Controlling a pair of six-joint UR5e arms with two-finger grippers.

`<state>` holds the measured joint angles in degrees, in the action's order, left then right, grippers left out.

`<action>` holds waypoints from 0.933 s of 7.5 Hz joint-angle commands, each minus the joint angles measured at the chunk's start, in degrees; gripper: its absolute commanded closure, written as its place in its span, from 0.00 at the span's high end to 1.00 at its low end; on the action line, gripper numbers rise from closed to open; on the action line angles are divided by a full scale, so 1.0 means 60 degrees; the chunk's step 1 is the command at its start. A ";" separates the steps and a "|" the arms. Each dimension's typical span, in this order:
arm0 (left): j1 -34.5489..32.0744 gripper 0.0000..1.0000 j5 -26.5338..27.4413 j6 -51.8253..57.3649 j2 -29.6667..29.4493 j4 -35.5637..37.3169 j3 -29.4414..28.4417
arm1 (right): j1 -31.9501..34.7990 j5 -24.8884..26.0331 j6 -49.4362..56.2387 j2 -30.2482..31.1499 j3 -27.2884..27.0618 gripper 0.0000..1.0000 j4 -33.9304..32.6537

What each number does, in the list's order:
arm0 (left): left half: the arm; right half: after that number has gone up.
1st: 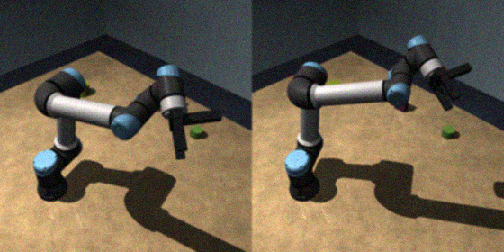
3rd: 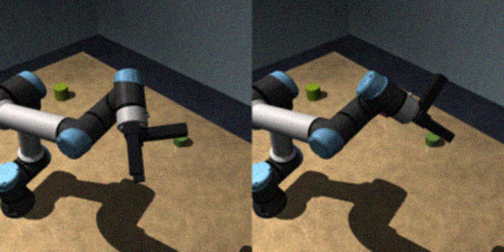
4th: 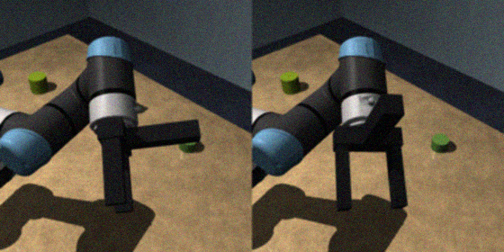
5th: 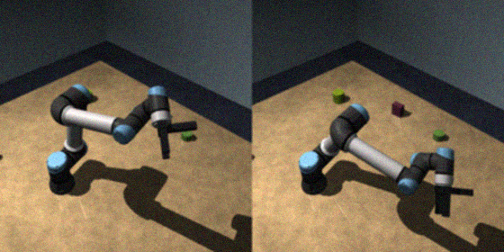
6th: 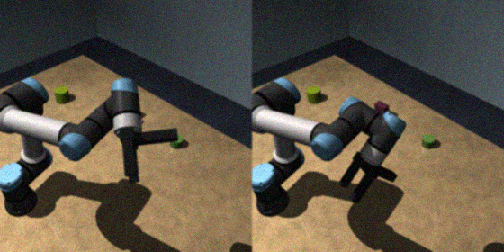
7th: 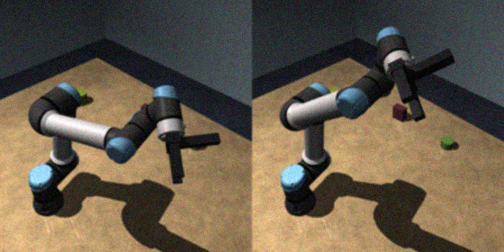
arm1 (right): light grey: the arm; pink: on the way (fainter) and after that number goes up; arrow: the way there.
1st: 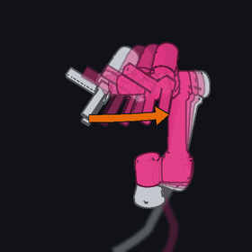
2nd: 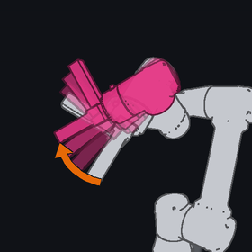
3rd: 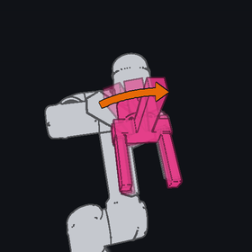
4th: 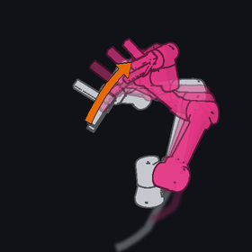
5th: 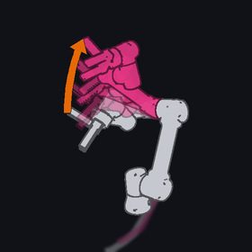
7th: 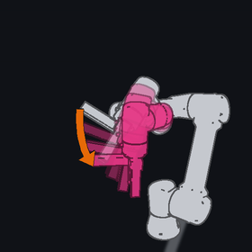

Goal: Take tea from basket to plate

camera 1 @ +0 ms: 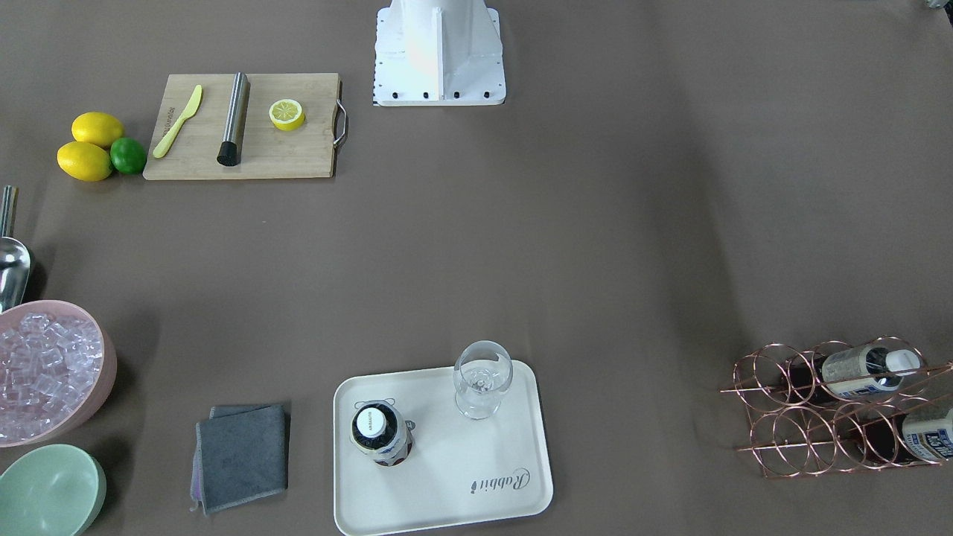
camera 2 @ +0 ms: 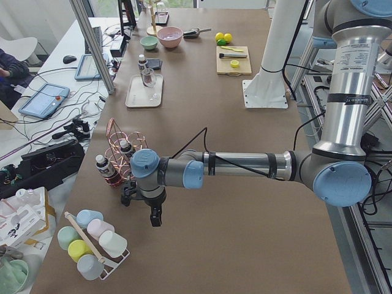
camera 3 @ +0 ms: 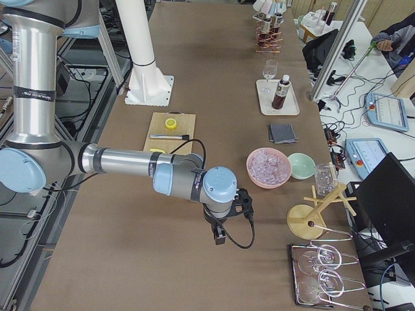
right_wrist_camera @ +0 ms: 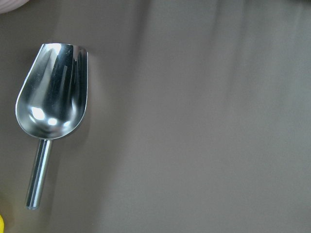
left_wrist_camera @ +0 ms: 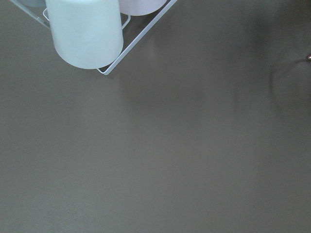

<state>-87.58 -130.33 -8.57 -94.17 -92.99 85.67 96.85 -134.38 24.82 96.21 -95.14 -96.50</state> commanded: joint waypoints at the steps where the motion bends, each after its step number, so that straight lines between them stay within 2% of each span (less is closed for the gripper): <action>1: -0.0022 0.97 -0.0031 -0.0067 0.0124 0.0572 0.0576 | 0.0000 0.0000 0.0008 -0.0009 0.0006 1.00 0.0000; 4: 0.0007 0.97 -0.0440 -0.0081 0.0124 0.0572 0.0488 | 0.0000 0.0043 0.0023 -0.0024 0.0006 1.00 0.0073; 7: 0.0008 0.97 -0.0456 -0.0067 0.0124 0.0572 0.0401 | 0.0000 0.0044 0.0023 -0.0024 -0.0008 1.00 0.0073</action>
<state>-87.55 -132.91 -9.05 -93.43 -89.56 88.45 96.85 -134.14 24.96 96.07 -95.07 -96.07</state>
